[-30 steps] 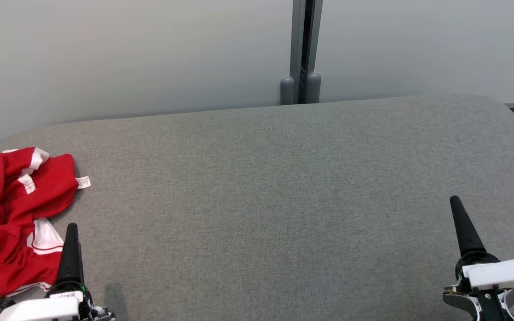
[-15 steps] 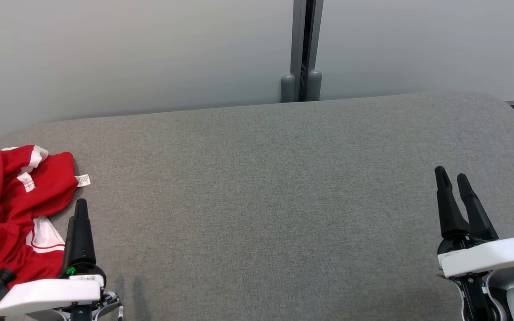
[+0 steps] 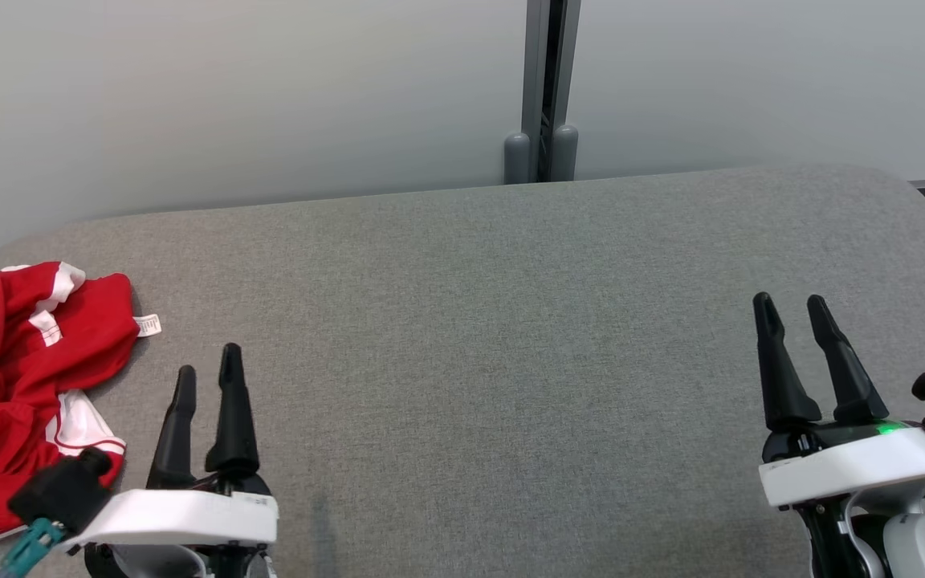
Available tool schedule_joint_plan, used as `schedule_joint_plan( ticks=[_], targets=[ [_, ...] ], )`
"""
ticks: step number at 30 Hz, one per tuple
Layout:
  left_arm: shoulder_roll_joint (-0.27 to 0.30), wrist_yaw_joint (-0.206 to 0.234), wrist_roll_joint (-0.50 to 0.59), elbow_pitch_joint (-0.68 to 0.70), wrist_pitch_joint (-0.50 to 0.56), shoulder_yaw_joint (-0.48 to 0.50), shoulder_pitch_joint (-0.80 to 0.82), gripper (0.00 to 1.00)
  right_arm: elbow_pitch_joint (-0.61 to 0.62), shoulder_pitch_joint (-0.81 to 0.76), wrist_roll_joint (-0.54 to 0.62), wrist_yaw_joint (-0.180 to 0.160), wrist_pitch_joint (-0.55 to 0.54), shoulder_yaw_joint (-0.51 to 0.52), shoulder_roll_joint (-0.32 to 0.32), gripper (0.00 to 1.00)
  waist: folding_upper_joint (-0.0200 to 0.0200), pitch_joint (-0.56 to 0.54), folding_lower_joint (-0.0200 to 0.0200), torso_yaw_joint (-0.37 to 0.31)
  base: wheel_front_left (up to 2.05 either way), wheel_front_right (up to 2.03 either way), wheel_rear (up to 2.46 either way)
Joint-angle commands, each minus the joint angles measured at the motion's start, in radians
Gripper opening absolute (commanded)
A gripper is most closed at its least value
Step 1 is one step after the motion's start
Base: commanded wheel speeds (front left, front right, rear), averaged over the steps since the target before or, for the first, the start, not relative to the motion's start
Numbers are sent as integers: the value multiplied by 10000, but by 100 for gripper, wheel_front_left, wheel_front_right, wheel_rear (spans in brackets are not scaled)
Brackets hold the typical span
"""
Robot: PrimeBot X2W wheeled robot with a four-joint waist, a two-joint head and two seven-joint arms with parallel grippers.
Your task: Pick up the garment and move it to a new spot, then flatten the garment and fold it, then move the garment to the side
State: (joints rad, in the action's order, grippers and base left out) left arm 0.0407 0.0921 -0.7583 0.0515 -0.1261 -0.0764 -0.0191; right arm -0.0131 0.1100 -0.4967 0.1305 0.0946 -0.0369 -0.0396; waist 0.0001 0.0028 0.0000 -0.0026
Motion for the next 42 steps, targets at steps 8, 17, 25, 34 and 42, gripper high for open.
schedule_joint_plan(
  ticks=[8, 17, 25, 34, 42],
  targets=[
    [67, 553, 1789, -87, -264, -599, 210, 100, 25, -135, 786, 2, 354, -138, -81, 100, -1, -17, 0, -47, 0, 0, 0],
    [191, 1009, 3465, -755, -473, -1333, 209, 100, -499, -304, 1444, 2, 604, -325, -94, 100, -1, -56, 0, -117, 0, 0, 0],
    [186, 1404, 4071, -1448, -645, -1567, 298, 100, -650, -412, 2094, 3, 814, -81, -102, 100, -1, -72, 0, -122, 0, 0, 0],
    [141, 1592, 4584, -1369, -820, -1675, 342, 100, -773, -403, 2479, 2, 1020, 47, -112, 100, -1, -93, 0, -141, 0, 0, 0],
    [134, 1647, 5227, -1559, -967, -1872, 359, 100, -771, -432, 2847, 2, 1206, 179, -121, 100, -1, -101, 0, -160, 0, 0, 0]
  ],
)
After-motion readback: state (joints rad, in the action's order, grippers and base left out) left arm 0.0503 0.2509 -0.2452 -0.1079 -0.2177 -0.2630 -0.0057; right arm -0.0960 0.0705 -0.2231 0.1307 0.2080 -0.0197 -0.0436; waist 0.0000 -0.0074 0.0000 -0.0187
